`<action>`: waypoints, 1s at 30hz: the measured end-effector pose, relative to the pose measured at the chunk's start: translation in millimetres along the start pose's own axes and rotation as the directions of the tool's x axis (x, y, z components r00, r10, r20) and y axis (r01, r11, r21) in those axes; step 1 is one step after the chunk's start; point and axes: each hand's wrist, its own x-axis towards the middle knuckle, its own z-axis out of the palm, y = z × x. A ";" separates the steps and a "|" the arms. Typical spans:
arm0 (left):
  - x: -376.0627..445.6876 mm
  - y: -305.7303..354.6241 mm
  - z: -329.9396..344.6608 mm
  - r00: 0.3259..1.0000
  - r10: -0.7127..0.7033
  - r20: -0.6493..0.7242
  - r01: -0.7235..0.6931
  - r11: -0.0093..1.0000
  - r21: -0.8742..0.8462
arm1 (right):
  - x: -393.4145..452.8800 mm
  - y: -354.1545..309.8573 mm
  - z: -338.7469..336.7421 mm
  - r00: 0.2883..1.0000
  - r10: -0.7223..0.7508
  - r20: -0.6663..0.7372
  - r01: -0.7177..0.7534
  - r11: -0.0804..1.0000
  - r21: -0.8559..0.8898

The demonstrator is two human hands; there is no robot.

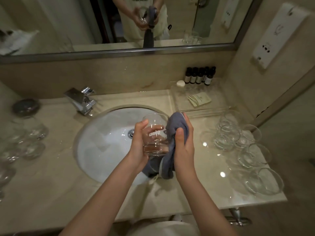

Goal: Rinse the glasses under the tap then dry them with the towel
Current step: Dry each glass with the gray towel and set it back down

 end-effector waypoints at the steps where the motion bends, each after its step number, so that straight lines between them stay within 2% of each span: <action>1: -0.5 -0.5 0.2 1.000 -0.001 0.015 0.002 1.000 -0.017 | 0.1 0.1 1.6 1.000 0.014 -0.022 -0.013 0.999 0.033; 4: -4.0 -0.3 4.1 1.000 0.022 0.001 -0.022 1.000 -0.001 | -2.0 0.1 4.8 0.998 0.037 -0.048 -0.035 0.999 0.041; 6: -3.8 0.0 3.8 0.994 0.068 -0.090 -0.067 0.998 0.020 | -4.8 -0.8 4.1 0.998 0.046 -0.047 -0.045 0.999 0.019; 10: -2.5 0.8 1.0 0.957 0.173 -0.235 -0.115 0.964 0.241 | -5.4 -3.6 1.8 0.999 0.021 -0.046 -0.023 0.999 -0.047; 15: -14.2 5.8 13.4 0.957 0.231 -0.175 -0.154 0.917 0.369 | -7.8 -0.5 3.6 0.999 -0.013 -0.051 0.006 0.991 -0.130; 18: -14.2 4.9 19.2 0.942 0.281 -0.186 -0.182 0.889 0.421 | -9.4 1.1 2.6 0.997 -0.031 -0.071 0.021 0.989 -0.148; 26: -19.6 7.2 23.0 0.915 0.347 -0.207 -0.254 0.892 0.374 | -7.3 -8.7 1.0 0.991 -0.121 -0.052 0.109 0.975 -0.194; 30: -25.2 7.2 28.2 0.918 0.338 -0.206 -0.265 0.911 0.315 | -7.9 -8.8 0.3 0.992 -0.112 -0.061 0.103 0.985 -0.136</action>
